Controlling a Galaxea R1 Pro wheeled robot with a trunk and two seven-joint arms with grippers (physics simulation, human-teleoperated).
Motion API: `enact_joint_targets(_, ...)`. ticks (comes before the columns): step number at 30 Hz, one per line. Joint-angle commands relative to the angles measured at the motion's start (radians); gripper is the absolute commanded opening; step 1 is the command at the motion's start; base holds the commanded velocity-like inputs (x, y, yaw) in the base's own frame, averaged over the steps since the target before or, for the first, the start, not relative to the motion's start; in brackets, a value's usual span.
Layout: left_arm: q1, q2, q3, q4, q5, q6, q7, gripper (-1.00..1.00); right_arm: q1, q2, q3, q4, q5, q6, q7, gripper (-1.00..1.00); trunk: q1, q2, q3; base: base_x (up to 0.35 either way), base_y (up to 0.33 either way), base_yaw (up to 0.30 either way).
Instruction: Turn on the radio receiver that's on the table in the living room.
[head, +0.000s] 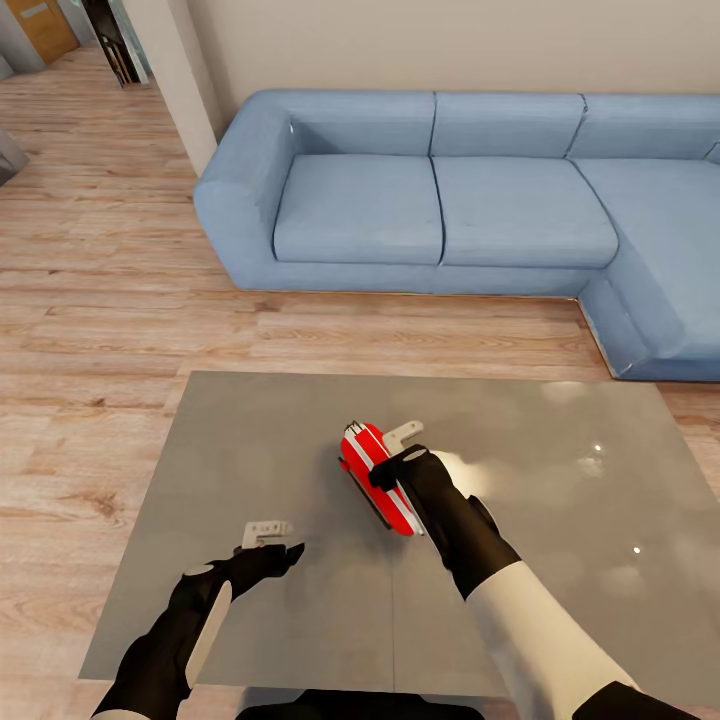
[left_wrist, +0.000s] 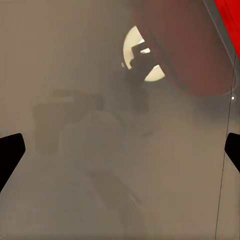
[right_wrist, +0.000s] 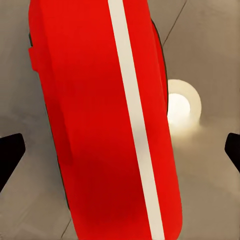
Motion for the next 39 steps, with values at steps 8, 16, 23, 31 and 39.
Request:
enact_joint_targets(8,0.000,0.000,0.000,0.000,0.000,0.000,0.000,1.00,0.000,0.000,0.000,0.000,-0.003,-0.001,0.006,1.00,0.000,0.000,0.000,0.000,0.000,0.000)
enact_joint_targets(16,0.000,0.000,0.000,0.000,0.000,0.000,0.000,1.00,0.000,0.000,0.001,0.004,-0.004,-0.008,0.025,1.00,0.000,0.000,0.000,0.000,0.000,0.000)
enact_joint_targets(23,0.000,0.000,0.000,0.000,0.000,-0.001,0.000,1.00,0.000,0.000,0.002,0.041,-0.003,-0.042,0.031,1.00,0.000,0.000,0.000,0.000,0.000,0.000)
enact_joint_targets(31,0.000,0.000,0.000,0.000,0.000,-0.001,-0.001,1.00,0.000,0.000,0.002,0.076,-0.003,-0.073,0.031,1.00,0.000,0.000,0.000,0.000,0.000,0.000)
enact_joint_targets(39,0.000,0.000,0.000,0.000,0.000,-0.001,-0.001,1.00,0.000,0.000,0.002,0.087,-0.003,-0.084,0.031,1.00,0.000,0.000,0.000,0.000,0.000,0.000)
